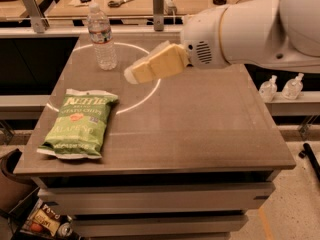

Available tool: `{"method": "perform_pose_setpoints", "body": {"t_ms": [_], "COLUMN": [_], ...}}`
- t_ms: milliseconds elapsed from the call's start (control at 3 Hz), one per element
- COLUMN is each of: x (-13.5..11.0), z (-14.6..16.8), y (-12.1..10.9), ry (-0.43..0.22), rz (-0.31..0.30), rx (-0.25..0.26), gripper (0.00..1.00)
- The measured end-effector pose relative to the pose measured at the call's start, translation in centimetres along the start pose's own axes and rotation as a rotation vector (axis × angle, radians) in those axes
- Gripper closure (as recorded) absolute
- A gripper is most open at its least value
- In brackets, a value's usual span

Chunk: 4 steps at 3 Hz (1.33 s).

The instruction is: Knock water bottle over

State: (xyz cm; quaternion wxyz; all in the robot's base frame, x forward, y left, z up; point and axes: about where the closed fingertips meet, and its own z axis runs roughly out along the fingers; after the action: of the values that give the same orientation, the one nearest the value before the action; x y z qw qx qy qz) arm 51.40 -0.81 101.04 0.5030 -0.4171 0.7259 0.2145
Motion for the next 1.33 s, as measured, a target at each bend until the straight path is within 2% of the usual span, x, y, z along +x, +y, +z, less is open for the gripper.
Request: {"method": "perform_pose_setpoints", "body": {"t_ms": [333,667,1000,1333], "x": [-2.3,-3.4,-3.4,-3.8], "z": [3.2,7.7,7.7,9.0], "y": [-0.7,-4.7,-4.7,-4.7], "ry": [-0.057,-0.099,-0.099,-0.116], "rz": [0.036,0.092,0.092,0.081], "rx": [0.033,0.1,0.1,0.116], "gripper": [0.0,0.0,0.0,0.0]}}
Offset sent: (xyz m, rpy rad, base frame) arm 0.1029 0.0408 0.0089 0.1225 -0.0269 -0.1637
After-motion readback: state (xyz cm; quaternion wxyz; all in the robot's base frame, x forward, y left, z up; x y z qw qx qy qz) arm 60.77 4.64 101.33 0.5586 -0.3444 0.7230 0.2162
